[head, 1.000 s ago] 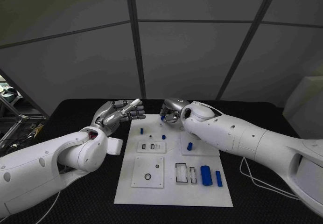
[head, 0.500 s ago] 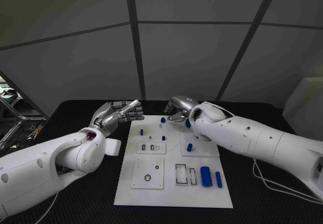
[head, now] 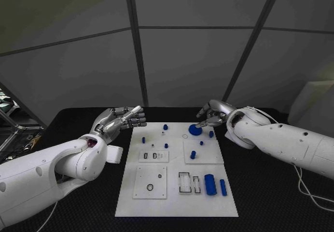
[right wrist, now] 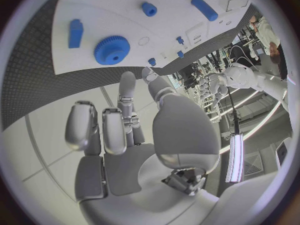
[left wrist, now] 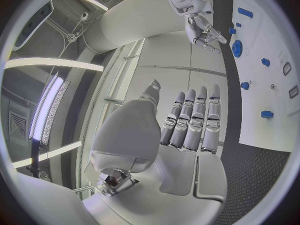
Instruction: Assemble the parts on the task board
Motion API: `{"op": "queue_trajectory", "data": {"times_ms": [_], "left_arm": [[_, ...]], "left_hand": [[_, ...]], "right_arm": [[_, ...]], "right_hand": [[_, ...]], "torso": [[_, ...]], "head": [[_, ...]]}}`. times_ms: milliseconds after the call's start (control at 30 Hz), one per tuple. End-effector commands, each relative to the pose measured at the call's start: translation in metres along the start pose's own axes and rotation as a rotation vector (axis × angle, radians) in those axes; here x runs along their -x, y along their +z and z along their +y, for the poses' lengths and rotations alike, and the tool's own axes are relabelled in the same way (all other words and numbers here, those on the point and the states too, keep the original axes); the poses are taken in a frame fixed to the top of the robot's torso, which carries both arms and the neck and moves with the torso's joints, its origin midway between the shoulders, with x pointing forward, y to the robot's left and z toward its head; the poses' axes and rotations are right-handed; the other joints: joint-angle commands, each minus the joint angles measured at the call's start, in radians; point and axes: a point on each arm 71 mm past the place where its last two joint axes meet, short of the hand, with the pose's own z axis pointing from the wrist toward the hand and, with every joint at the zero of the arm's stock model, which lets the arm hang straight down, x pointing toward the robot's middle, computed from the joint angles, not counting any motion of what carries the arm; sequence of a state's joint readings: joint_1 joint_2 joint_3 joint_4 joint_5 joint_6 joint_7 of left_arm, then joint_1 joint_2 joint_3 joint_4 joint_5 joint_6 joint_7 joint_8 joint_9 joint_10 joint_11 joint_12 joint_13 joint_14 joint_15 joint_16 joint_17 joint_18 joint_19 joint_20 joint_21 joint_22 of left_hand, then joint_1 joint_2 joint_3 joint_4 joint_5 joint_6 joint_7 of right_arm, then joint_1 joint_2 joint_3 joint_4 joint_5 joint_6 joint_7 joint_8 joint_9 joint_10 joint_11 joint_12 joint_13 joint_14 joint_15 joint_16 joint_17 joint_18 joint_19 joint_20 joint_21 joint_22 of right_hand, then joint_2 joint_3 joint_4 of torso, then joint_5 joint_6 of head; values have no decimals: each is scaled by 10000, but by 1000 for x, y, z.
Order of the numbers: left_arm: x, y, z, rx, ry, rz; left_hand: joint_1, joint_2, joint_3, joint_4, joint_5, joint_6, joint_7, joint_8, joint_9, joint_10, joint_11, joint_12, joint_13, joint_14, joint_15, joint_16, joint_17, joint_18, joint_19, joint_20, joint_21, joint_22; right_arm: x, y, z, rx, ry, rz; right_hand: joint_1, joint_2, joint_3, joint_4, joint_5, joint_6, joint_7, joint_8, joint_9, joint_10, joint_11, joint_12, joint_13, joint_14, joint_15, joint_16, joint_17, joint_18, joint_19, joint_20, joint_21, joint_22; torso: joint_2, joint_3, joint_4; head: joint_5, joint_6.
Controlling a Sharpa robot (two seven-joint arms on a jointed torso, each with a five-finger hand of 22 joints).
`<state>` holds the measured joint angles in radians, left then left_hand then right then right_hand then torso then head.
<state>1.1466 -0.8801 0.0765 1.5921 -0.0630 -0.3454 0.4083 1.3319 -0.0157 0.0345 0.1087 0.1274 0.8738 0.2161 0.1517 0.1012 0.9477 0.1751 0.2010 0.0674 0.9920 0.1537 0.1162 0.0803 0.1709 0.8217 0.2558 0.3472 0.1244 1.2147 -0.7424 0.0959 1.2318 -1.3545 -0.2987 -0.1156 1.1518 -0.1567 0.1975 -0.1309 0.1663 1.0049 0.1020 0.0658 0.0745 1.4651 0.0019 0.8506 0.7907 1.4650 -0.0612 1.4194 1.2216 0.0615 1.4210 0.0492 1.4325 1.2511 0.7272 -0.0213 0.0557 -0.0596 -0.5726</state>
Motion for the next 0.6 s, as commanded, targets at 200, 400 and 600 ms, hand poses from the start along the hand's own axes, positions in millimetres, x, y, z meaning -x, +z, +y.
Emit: {"op": "queue_trajectory", "data": {"times_ms": [200, 400, 600], "left_arm": [[-2, 2, 0, -50, -31, 182], [-3, 3, 1, -37, -43, 195], [-3, 4, 1, -31, -47, 199]], "left_hand": [[-16, 67, -21, -68, -52, -8, 71, -42, -8, 14, 73, -73, -1, -25, 4, -53, -6, 81, -47, 14, -70, -20], [-16, 67, -21, -68, -52, -8, 71, -42, -8, 14, 73, -73, -1, -25, 4, -53, -6, 81, -47, 14, -70, -20], [-12, 71, -21, -74, -51, -4, 69, -44, -8, 18, 71, -76, 0, -20, 4, -56, -5, 83, -49, 14, -72, -23]], "right_arm": [[-5, -1, -10, -912, 169, 1022], [-10, 5, -8, -983, -191, 1244], [-14, 12, -5, -1026, -327, 1264]], "right_hand": [[733, 118, -1042, 1046, 117, -334, 92, -2, 42, 88, 246, 5155, 5446, 575, 137, 457, 872, -168, 420, 145, 449, 955], [860, 114, -1102, 1280, 134, -408, 124, -8, 45, 225, 279, 5569, 5911, 611, 167, 559, 1083, -209, 521, 174, 549, 1178], [949, 180, -1076, 1358, 258, -418, 134, -3, 51, 276, 290, 5719, 6082, 625, 178, 603, 1175, -223, 552, 187, 583, 1254]], "torso": [[23, 21, -23], [12, 6, 13], [4, -6, 3]], "head": [[-51, 1], [-85, -59], [-89, -87]]}}
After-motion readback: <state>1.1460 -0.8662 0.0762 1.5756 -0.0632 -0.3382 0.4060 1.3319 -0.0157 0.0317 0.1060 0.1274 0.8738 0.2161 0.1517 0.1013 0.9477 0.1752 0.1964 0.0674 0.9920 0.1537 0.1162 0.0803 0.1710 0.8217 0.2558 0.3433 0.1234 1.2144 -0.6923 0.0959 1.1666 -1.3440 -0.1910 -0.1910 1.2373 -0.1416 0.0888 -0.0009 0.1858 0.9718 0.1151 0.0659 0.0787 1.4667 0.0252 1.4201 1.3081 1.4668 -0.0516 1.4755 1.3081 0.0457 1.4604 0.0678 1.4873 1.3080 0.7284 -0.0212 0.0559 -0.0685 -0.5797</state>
